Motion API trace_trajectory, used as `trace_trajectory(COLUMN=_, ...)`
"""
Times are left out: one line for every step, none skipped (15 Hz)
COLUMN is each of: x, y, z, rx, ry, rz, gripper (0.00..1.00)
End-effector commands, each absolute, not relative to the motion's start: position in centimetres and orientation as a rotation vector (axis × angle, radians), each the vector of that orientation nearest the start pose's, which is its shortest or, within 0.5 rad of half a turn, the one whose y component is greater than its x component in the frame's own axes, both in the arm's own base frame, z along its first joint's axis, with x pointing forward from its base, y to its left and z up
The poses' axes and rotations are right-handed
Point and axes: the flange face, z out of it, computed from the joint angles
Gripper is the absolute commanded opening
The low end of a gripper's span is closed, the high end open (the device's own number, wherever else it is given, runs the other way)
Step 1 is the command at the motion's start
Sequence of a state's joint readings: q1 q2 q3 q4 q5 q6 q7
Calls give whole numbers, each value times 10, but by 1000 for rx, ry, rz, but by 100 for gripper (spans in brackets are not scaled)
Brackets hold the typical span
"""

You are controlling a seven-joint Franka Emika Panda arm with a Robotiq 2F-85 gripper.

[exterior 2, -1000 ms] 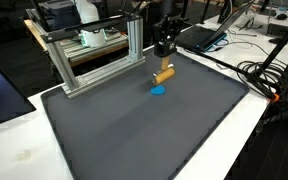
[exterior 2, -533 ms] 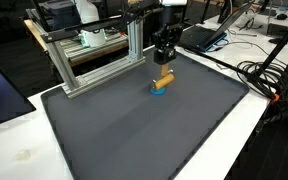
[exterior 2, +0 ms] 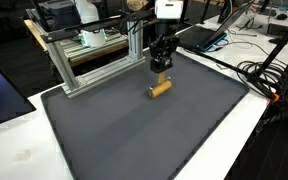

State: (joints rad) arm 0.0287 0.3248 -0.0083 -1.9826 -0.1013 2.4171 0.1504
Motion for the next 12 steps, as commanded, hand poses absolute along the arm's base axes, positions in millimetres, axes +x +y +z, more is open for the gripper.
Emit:
trace_trajectory(x=623, y=6, z=313, rx=-3175, ry=102, rz=-170, gripper=22)
trace_trajectory(x=623, y=6, z=312, rx=-3176, ry=105, rz=-157, gripper=22)
trace_trajectory(x=622, y=8, z=310, rx=-3178, ry=105, rz=-141, gripper=22)
trace_trajectory(x=622, y=9, z=308, rx=-3179, ry=104, rz=-132, gripper=22)
trace_trajectory(x=623, y=10, z=306, rx=-3183, ry=99, rz=-123, gripper=22)
trace_trajectory(x=623, y=10, z=304, rx=-3185, ry=96, rz=-113, gripper=22)
trace_trajectory(x=623, y=11, z=303, rx=-3184, ry=94, rz=-103, gripper=22)
trace_trajectory(x=624, y=11, z=301, rx=-3185, ry=95, rz=-93, gripper=22)
trace_trajectory(x=625, y=11, z=299, rx=-3183, ry=93, rz=-78, gripper=22)
trace_trajectory(x=625, y=11, z=298, rx=-3181, ry=89, rz=-59, gripper=22)
trace_trajectory(x=625, y=11, z=296, rx=-3182, ry=88, rz=-45, gripper=22)
trace_trajectory(x=626, y=11, z=295, rx=-3181, ry=85, rz=-31, gripper=22)
